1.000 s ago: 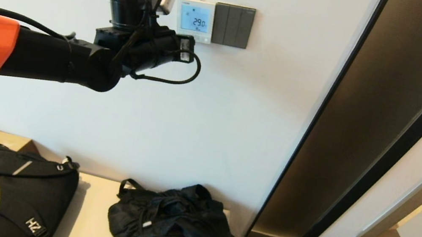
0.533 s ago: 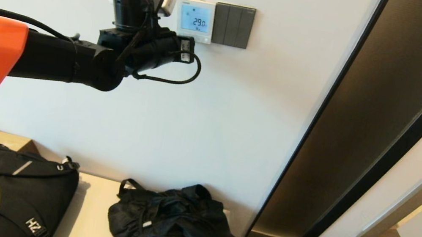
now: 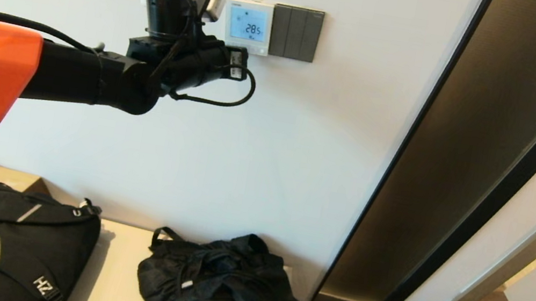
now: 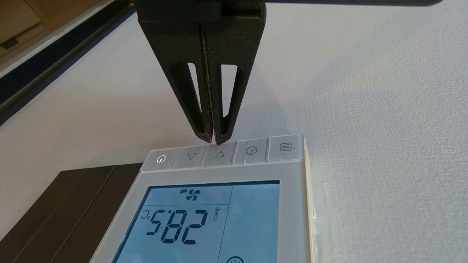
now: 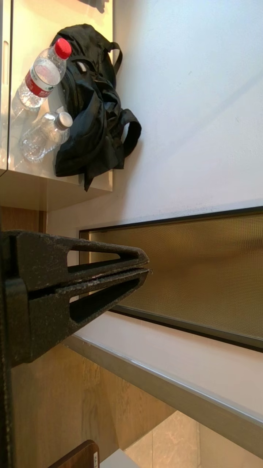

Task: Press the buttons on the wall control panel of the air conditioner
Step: Press the temperature decrease button

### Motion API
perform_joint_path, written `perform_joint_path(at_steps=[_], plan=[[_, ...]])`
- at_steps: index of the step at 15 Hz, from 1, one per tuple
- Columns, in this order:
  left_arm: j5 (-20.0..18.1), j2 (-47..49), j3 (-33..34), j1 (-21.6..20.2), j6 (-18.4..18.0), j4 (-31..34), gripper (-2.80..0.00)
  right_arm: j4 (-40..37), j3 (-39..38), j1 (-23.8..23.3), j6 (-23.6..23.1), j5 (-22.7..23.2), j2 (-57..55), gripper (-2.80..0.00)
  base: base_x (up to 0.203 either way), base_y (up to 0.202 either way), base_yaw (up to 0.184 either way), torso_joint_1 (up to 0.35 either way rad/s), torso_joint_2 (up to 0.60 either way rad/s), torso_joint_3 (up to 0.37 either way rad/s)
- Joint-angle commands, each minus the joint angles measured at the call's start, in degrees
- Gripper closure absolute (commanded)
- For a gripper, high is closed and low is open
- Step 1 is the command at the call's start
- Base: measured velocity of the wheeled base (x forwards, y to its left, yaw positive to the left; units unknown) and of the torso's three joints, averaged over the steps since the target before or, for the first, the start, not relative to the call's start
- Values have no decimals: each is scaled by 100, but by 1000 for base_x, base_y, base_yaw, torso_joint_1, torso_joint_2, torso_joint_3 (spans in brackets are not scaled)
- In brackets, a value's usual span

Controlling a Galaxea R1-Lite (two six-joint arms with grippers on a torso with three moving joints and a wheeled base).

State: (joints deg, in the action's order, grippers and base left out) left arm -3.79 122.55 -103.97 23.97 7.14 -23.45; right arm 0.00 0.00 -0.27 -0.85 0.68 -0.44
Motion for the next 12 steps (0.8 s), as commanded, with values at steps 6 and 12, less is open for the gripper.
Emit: perform_joint_path(at_steps=[6, 12], plan=[[19, -116, 203, -16, 15, -95, 0, 9, 0, 0, -3, 2, -9, 0, 0, 0, 0, 0, 0, 0], [-43, -232, 319, -15, 42, -124, 0, 9, 0, 0, -3, 2, -9, 0, 0, 0, 0, 0, 0, 0]])
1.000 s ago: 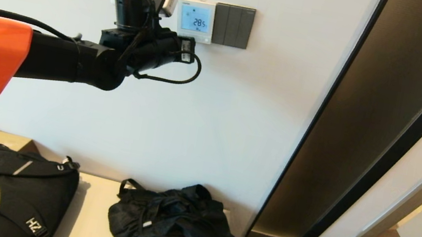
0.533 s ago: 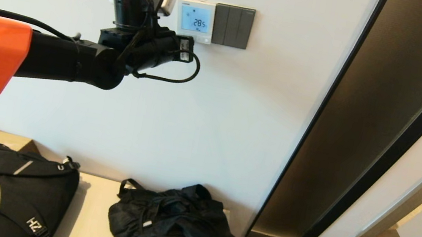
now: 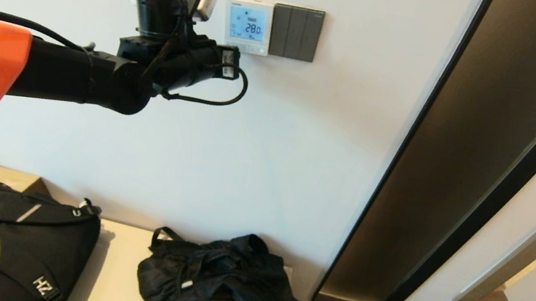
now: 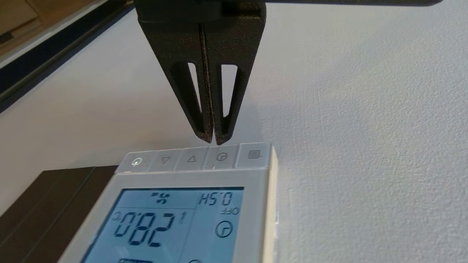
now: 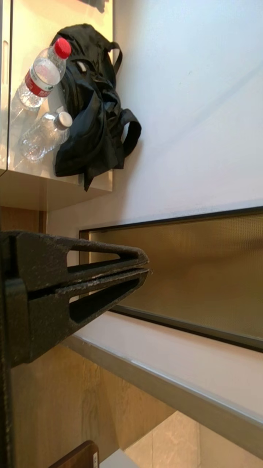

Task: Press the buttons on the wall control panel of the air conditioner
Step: Press the temperature decrease button

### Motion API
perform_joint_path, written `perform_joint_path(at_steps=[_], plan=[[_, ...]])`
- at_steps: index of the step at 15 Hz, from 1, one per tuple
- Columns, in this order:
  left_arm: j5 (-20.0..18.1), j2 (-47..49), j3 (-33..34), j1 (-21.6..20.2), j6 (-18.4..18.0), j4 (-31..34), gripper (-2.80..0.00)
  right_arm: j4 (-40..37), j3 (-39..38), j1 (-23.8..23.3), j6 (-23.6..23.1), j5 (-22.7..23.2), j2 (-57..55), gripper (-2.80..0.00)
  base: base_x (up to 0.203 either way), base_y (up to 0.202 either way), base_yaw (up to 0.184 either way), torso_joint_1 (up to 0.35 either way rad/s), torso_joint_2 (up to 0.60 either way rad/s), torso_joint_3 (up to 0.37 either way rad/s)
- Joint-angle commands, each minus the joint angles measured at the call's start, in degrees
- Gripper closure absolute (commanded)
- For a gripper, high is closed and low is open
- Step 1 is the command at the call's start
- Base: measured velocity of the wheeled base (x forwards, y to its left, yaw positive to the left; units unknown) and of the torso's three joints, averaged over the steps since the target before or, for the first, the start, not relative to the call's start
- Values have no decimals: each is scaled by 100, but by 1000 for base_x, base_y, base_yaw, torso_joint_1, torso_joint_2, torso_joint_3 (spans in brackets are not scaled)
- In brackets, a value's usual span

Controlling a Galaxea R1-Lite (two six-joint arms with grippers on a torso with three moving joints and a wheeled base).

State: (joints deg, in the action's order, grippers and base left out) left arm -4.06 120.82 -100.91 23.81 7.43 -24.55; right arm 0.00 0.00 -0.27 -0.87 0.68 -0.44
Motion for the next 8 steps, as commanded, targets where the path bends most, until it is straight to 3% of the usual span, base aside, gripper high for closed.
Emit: perform_joint_path(at_steps=[1, 8], plan=[[-16, -67, 28, 10, 22, -15, 0, 0, 0, 0, -1, 2, -9, 0, 0, 0, 0, 0, 0, 0], [11, -348, 590, 203, -4, -315, 0, 7, 0, 0, -1, 2, -9, 0, 0, 0, 0, 0, 0, 0]])
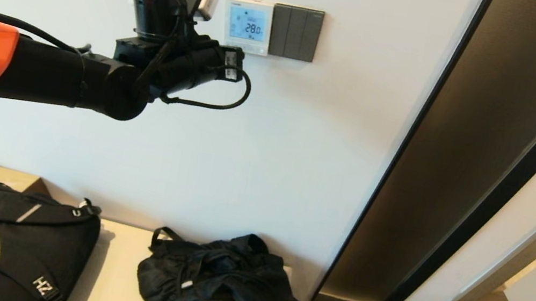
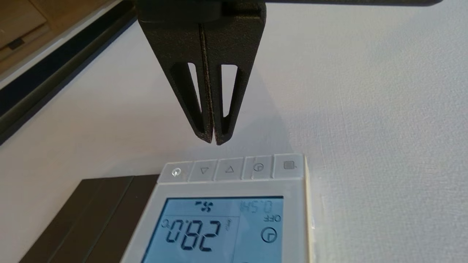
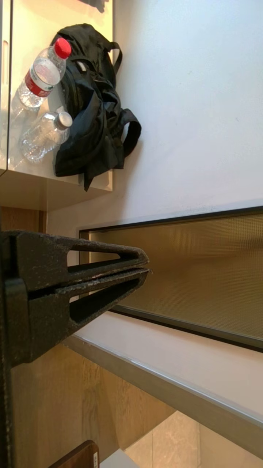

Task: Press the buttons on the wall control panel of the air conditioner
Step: Press the temperature decrease button

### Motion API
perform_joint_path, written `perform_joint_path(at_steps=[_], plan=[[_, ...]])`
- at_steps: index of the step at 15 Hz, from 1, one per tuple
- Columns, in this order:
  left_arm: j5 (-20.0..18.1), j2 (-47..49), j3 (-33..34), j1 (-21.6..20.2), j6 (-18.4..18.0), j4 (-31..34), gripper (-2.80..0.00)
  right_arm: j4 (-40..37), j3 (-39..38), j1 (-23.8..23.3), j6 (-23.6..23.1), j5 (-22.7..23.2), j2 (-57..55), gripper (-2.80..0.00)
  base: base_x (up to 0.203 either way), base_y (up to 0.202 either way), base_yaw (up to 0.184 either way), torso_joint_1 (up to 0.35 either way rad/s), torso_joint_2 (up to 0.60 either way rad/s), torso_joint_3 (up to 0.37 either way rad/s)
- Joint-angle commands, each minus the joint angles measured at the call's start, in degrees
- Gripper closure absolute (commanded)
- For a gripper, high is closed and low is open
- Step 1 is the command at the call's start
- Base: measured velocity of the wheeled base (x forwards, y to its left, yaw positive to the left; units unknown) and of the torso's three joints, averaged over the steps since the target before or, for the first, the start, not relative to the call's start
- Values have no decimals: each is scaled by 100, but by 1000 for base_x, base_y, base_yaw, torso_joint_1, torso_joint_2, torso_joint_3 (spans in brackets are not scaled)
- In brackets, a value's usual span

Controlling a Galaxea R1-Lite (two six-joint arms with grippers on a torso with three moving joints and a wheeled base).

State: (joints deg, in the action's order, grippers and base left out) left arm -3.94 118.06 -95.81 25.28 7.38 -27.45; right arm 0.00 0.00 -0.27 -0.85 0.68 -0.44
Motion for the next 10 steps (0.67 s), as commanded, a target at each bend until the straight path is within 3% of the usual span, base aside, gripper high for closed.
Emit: perform_joint_path(at_steps=[1, 10], plan=[[-1, -61, 51, 82, 1, -20, 0, 6, 0, 0, -3, 2, -9, 0, 0, 0, 0, 0, 0, 0], [-2, 261, -455, 117, -8, 187, 0, 0, 0, 0, -3, 2, -9, 0, 0, 0, 0, 0, 0, 0]])
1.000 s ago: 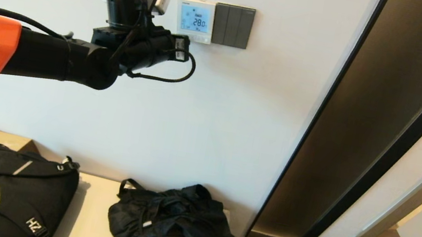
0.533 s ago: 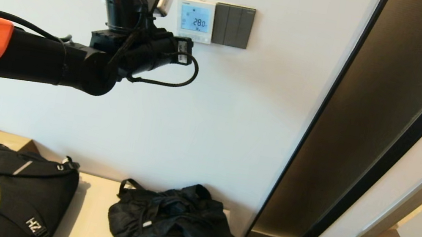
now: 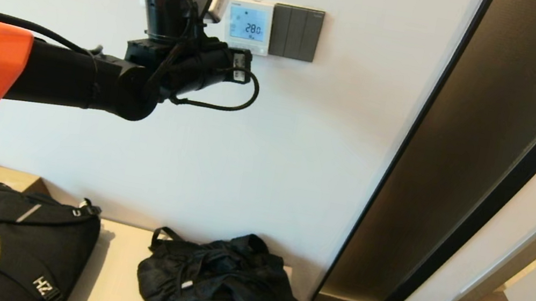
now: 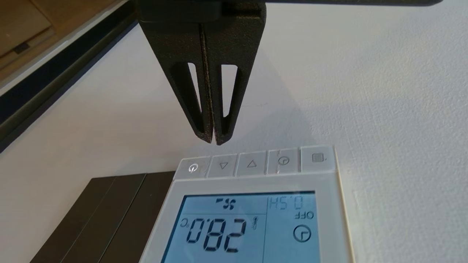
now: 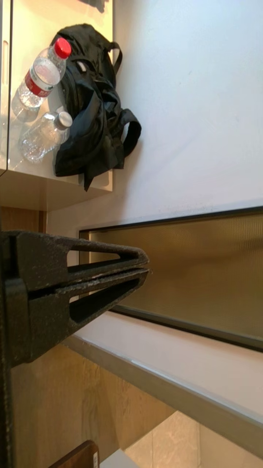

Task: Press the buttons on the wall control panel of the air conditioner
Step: Press the temperature decrease button

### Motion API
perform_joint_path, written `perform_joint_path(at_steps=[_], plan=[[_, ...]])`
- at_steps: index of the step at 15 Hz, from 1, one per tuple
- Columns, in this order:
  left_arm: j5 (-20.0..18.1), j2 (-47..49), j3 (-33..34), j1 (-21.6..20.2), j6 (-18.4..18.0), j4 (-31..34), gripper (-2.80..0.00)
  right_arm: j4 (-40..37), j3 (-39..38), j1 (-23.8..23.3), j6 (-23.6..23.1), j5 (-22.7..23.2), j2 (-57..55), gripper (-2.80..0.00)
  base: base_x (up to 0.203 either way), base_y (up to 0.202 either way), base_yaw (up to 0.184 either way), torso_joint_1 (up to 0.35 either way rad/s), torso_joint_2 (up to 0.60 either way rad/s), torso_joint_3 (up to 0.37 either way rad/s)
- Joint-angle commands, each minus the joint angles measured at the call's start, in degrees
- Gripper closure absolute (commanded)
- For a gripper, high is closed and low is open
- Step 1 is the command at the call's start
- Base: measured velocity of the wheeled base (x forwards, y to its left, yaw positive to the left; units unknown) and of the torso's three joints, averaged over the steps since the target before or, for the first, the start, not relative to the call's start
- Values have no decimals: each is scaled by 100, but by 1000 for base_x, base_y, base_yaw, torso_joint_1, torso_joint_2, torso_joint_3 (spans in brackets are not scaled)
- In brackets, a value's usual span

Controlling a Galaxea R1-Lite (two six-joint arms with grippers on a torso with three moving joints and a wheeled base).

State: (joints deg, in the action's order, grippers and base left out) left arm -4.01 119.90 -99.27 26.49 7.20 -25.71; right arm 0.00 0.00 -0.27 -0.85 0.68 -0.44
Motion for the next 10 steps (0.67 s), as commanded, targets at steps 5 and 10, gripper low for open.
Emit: perform_joint_path(at_steps=[5, 10], plan=[[-1, 271, -356, -113, -26, 118, 0, 0, 0, 0, -3, 2, -9, 0, 0, 0, 0, 0, 0, 0], [-3, 323, -399, -233, -17, 110, 0, 9, 0, 0, -3, 2, -9, 0, 0, 0, 0, 0, 0, 0]])
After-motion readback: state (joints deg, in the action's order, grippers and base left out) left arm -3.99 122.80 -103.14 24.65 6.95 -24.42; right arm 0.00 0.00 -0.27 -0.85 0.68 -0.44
